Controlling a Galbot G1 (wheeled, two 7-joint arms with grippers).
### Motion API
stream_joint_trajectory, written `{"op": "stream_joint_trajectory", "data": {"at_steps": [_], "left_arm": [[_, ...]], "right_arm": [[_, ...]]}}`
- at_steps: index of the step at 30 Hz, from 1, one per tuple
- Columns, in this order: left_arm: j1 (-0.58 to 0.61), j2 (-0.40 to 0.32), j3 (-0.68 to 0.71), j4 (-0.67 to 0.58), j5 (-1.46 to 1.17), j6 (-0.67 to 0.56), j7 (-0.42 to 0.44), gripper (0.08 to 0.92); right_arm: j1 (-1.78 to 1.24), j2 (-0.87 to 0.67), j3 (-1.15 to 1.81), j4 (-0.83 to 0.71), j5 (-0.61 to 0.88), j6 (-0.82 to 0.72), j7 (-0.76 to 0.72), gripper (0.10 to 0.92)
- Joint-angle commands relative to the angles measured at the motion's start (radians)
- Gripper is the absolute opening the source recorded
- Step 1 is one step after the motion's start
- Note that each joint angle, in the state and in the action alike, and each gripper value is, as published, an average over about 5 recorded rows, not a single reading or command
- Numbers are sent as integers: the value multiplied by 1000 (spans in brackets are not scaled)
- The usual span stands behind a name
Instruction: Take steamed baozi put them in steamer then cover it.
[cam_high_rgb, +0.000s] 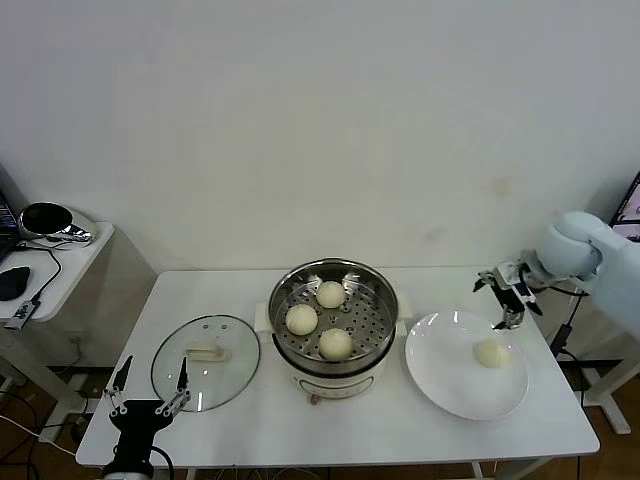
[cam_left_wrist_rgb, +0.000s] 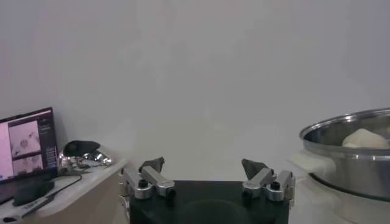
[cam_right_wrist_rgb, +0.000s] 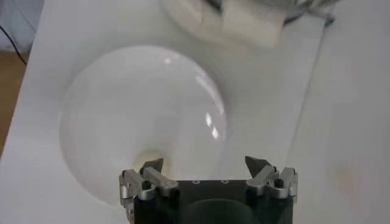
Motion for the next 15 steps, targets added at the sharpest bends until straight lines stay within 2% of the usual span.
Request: {"op": "stream_joint_trajectory", "data": {"at_steps": [1, 15], "left_arm": [[4, -1, -7, 4, 1, 1, 1, 823], [24, -3, -31, -7, -1, 0, 2, 823]], "right_arm": [[-329, -25, 274, -117, -110, 11, 6, 823], [-408, 115, 326, -238, -164, 8, 30, 823]]}}
